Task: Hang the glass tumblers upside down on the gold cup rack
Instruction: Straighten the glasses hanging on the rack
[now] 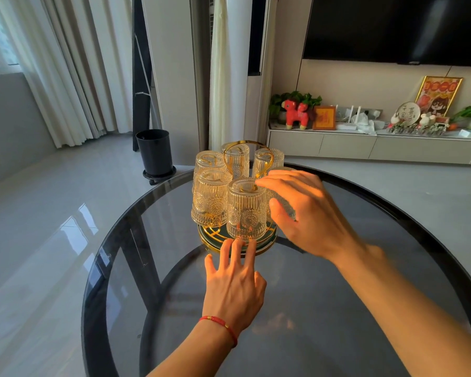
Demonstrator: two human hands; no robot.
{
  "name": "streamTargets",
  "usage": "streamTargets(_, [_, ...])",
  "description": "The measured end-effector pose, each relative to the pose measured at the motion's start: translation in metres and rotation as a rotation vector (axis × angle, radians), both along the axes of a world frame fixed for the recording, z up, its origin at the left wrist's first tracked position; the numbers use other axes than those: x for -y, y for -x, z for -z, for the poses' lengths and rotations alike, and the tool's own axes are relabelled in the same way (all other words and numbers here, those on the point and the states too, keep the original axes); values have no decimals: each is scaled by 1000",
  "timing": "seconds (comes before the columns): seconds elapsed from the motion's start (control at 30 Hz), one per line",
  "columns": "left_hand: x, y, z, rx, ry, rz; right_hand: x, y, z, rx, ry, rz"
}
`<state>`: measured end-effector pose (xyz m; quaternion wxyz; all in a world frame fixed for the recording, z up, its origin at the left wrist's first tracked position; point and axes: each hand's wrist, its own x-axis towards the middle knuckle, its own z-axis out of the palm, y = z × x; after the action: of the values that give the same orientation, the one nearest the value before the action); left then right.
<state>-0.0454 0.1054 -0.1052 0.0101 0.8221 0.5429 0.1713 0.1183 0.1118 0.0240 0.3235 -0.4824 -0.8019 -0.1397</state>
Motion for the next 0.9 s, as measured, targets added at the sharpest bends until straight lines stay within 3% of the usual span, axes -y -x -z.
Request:
streamTargets(0.2, [1, 0, 1, 5, -34, 16, 0, 20, 11, 119, 229, 33])
streamTargets(0.47, [11, -3, 1, -92, -42, 49, 8, 17, 8, 90, 197, 11])
streamTargets(0.9, [17, 0, 9, -96, -1, 92, 21, 13, 5, 111, 236, 14])
